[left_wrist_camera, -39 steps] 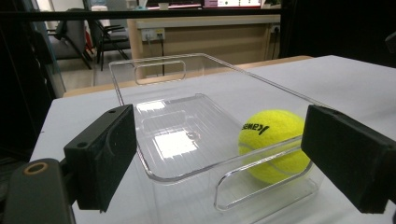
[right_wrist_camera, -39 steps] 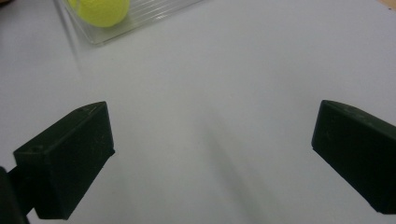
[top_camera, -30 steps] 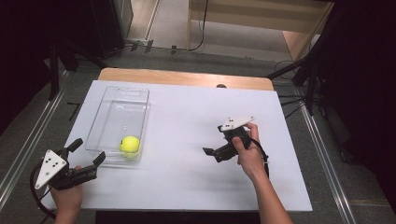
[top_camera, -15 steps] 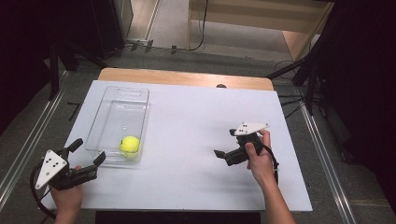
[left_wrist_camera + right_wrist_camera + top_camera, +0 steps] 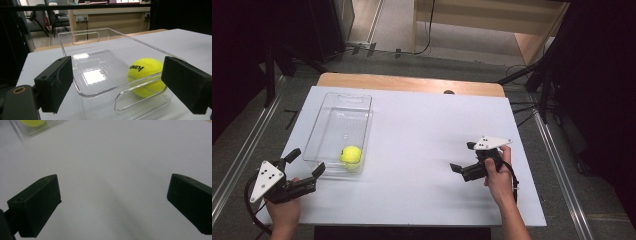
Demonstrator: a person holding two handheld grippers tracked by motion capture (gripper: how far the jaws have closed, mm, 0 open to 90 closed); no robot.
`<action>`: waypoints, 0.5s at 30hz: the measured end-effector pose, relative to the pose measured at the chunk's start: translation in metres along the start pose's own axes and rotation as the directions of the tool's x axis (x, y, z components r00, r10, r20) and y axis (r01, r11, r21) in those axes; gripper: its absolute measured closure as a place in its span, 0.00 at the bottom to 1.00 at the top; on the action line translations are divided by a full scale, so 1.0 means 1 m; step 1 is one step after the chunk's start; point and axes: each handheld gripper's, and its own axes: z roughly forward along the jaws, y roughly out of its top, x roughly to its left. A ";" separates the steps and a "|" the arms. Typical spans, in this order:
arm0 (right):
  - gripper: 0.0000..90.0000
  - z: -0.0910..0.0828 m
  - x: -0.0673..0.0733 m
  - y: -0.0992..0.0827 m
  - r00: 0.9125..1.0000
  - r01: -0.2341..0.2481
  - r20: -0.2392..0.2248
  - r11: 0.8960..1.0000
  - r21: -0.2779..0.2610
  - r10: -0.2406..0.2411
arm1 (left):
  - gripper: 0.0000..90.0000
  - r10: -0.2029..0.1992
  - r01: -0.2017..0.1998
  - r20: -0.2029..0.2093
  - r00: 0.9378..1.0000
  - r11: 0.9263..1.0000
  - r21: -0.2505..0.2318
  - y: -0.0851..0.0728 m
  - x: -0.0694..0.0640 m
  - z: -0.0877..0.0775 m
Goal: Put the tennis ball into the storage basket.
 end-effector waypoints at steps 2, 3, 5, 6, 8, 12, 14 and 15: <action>0.00 -0.003 -0.001 -0.003 1.000 -0.007 0.002 1.000 -0.002 0.007 | 0.12 0.001 -0.001 0.000 1.000 1.000 0.000 0.000 0.000 0.000; 0.00 -0.004 -0.001 -0.004 1.000 -0.014 0.005 1.000 -0.003 0.014 | 0.12 0.001 -0.001 0.000 1.000 1.000 0.000 0.000 0.000 0.000; 0.00 -0.006 -0.003 -0.008 1.000 -0.021 0.009 1.000 -0.012 0.021 | 0.12 0.001 -0.001 0.001 1.000 1.000 -0.001 0.000 0.000 0.000; 0.00 -0.006 -0.004 -0.009 1.000 -0.018 0.009 1.000 -0.014 0.018 | 0.12 0.001 -0.001 0.000 1.000 1.000 -0.001 0.000 0.000 0.000; 0.00 -0.009 -0.005 -0.013 1.000 -0.022 0.015 1.000 -0.021 0.023 | 0.12 0.002 -0.002 0.000 1.000 1.000 0.000 0.000 0.000 0.000; 0.00 -0.013 -0.007 -0.020 0.999 -0.030 0.027 0.999 -0.035 0.031 | 0.12 0.002 -0.002 0.000 1.000 1.000 0.001 0.000 0.000 0.000; 0.00 -0.016 -0.008 -0.024 0.999 -0.036 0.032 0.998 -0.042 0.037 | 0.12 0.002 -0.002 0.000 1.000 1.000 0.001 0.000 0.000 0.000; 0.00 -0.017 -0.008 -0.026 0.998 -0.045 0.033 0.998 -0.046 0.046 | 0.12 0.002 -0.002 0.000 1.000 1.000 0.001 0.000 0.000 0.000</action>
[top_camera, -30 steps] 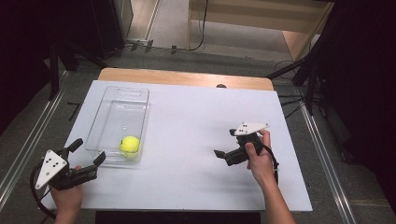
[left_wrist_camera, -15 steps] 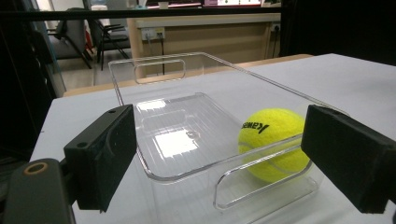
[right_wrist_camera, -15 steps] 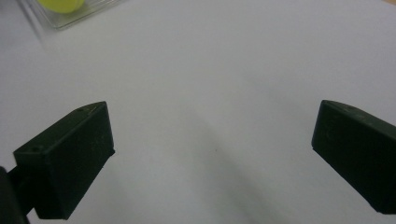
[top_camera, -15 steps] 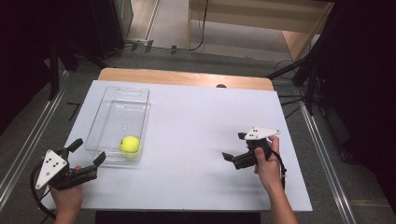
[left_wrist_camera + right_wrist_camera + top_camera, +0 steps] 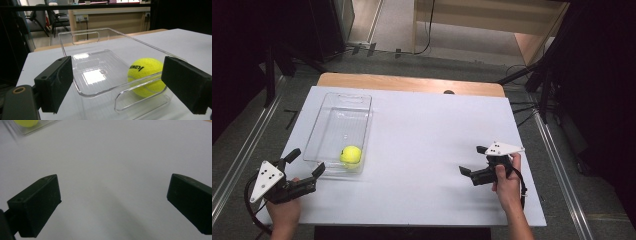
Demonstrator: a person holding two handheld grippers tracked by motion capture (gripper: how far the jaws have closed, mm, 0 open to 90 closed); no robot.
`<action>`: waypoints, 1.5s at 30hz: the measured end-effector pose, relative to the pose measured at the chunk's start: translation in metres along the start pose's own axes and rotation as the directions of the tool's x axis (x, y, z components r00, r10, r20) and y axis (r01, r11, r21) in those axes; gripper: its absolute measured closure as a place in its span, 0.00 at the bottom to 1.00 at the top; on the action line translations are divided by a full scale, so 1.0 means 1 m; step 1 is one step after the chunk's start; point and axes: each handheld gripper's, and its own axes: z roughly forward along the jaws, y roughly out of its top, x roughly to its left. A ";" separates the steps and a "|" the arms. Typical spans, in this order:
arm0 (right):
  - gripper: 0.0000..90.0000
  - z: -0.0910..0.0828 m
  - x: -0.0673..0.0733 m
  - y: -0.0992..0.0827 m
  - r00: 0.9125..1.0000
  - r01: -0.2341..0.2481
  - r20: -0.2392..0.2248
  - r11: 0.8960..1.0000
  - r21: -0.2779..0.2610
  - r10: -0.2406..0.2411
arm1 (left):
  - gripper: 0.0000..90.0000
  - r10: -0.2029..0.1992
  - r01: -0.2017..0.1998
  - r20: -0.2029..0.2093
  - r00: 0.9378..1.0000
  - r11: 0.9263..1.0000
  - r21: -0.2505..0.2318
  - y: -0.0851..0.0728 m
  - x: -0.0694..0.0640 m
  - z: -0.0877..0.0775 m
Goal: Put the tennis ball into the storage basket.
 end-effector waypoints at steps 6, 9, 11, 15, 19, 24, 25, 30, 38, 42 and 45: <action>0.00 -0.009 -0.006 -0.012 1.000 -0.024 0.016 0.999 -0.030 0.024 | 0.12 0.000 0.000 -0.001 1.000 1.000 0.000 0.000 0.000 0.000; 0.00 -0.013 -0.008 -0.017 0.999 -0.040 0.020 0.998 -0.043 0.041 | 0.12 0.000 0.000 0.000 1.000 1.000 0.000 0.000 0.000 0.000; 0.00 -0.015 -0.010 -0.020 0.999 -0.048 0.013 0.997 -0.057 0.049 | 0.12 0.000 0.000 -0.001 1.000 1.000 0.000 0.000 0.000 0.000; 0.00 -0.021 -0.011 -0.027 0.999 -0.049 0.014 0.996 -0.074 0.050 | 0.12 -0.004 0.004 0.001 1.000 1.000 -0.005 0.000 0.000 0.000; 0.00 -0.026 -0.012 -0.033 0.998 -0.052 0.022 0.993 -0.110 0.055 | 0.12 -0.004 0.004 0.002 1.000 1.000 -0.006 0.000 0.000 0.000; 0.00 -0.030 -0.013 -0.041 0.998 -0.052 0.035 0.989 -0.136 0.058 | 0.12 -0.011 0.011 0.004 1.000 1.000 -0.008 0.000 0.000 0.000; 0.00 -0.030 -0.013 -0.043 0.998 -0.053 0.036 0.988 -0.144 0.058 | 0.12 -0.010 0.010 0.003 1.000 1.000 -0.008 0.000 0.001 0.000; 0.00 -0.036 -0.015 -0.051 0.997 -0.055 0.050 0.981 -0.186 0.065 | 0.12 -0.009 0.009 0.003 1.000 1.000 -0.008 0.000 0.001 0.000; 0.00 -0.049 -0.016 -0.062 0.996 -0.044 0.058 0.963 -0.265 0.061 | 0.12 -0.017 0.017 0.008 1.000 1.000 -0.013 0.000 0.002 -0.001; 0.00 -0.054 -0.019 -0.071 0.994 -0.060 0.071 0.954 -0.295 0.085 | 0.12 -0.015 0.015 0.008 1.000 1.000 -0.013 0.000 0.003 0.000; 0.00 -0.054 -0.020 -0.073 0.992 -0.067 0.079 0.949 -0.307 0.096 | 0.12 -0.016 0.017 0.006 1.000 1.000 -0.013 0.000 0.002 0.001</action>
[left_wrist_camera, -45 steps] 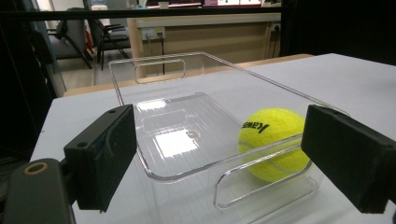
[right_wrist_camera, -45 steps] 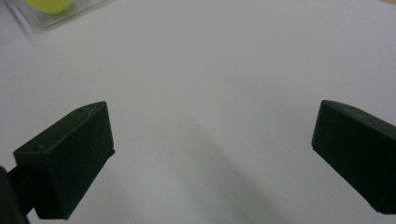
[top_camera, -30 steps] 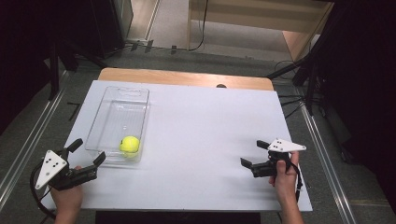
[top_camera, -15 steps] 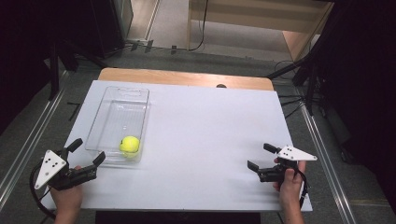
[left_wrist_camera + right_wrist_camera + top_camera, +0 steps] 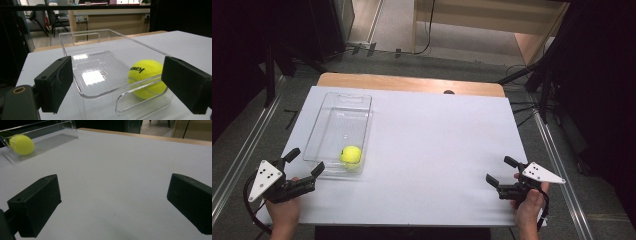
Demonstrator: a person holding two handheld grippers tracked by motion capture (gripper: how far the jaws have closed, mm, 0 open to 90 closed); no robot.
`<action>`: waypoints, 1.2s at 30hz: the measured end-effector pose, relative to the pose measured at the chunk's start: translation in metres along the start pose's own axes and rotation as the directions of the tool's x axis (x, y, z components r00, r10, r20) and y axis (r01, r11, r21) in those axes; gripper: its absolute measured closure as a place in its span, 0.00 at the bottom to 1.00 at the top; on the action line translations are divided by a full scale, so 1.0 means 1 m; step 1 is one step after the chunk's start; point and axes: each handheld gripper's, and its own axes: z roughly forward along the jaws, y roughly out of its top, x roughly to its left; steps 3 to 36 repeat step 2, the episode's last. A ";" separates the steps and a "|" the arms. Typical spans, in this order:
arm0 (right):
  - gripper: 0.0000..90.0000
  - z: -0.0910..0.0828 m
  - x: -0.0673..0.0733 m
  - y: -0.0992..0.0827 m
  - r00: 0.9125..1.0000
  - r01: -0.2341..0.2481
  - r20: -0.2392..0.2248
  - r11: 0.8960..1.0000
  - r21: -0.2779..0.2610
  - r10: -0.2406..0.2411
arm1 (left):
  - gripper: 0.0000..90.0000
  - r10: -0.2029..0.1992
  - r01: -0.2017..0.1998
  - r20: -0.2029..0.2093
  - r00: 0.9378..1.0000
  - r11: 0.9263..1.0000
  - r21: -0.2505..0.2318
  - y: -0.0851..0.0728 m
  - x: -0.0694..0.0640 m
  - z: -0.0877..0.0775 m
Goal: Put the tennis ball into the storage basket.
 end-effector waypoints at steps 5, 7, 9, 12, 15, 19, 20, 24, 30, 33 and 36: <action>0.00 0.000 -0.001 -0.001 1.000 -0.004 0.005 1.000 0.005 0.004 | 0.12 0.000 0.000 -0.001 1.000 1.000 0.000 0.000 0.000 0.000; 0.00 0.000 -0.001 -0.001 1.000 -0.004 0.005 1.000 0.005 0.004 | 0.12 0.000 0.000 -0.001 1.000 1.000 0.000 0.000 0.000 0.000; 0.00 0.000 -0.001 -0.001 1.000 -0.004 0.005 1.000 0.005 0.004 | 0.12 0.000 0.000 -0.001 1.000 1.000 0.000 0.000 0.000 0.000; 0.00 0.000 -0.001 -0.001 1.000 -0.004 0.005 1.000 0.005 0.004 | 0.12 0.000 0.000 -0.001 1.000 1.000 0.000 0.000 0.000 0.000; 0.00 0.000 -0.001 -0.001 1.000 -0.004 0.005 1.000 0.005 0.004 | 0.12 0.000 0.000 -0.001 1.000 1.000 0.000 0.000 0.000 0.000; 0.00 0.000 -0.001 -0.001 1.000 -0.004 0.005 1.000 0.005 0.004 | 0.12 0.000 0.000 -0.001 1.000 1.000 0.000 0.000 0.000 0.000; 0.00 0.000 -0.001 -0.001 1.000 -0.004 0.005 1.000 0.005 0.004 | 0.12 0.000 0.000 -0.001 1.000 1.000 0.000 0.000 0.000 0.000; 0.00 0.000 -0.001 -0.001 1.000 -0.004 0.005 1.000 0.005 0.004 | 0.12 0.000 0.000 -0.001 1.000 1.000 0.000 0.000 0.000 0.000; 0.00 0.000 -0.001 -0.001 1.000 -0.004 0.005 1.000 0.005 0.004 | 0.12 0.000 0.000 -0.001 1.000 1.000 0.000 0.000 0.000 0.000; 0.00 0.000 -0.001 -0.001 1.000 -0.004 0.005 1.000 0.005 0.004 | 0.12 0.000 0.000 -0.001 1.000 1.000 0.000 0.000 0.000 0.000; 0.00 0.000 -0.001 -0.001 1.000 -0.004 0.005 1.000 0.005 0.004 | 0.12 0.000 0.000 -0.001 1.000 1.000 0.000 0.000 0.000 0.000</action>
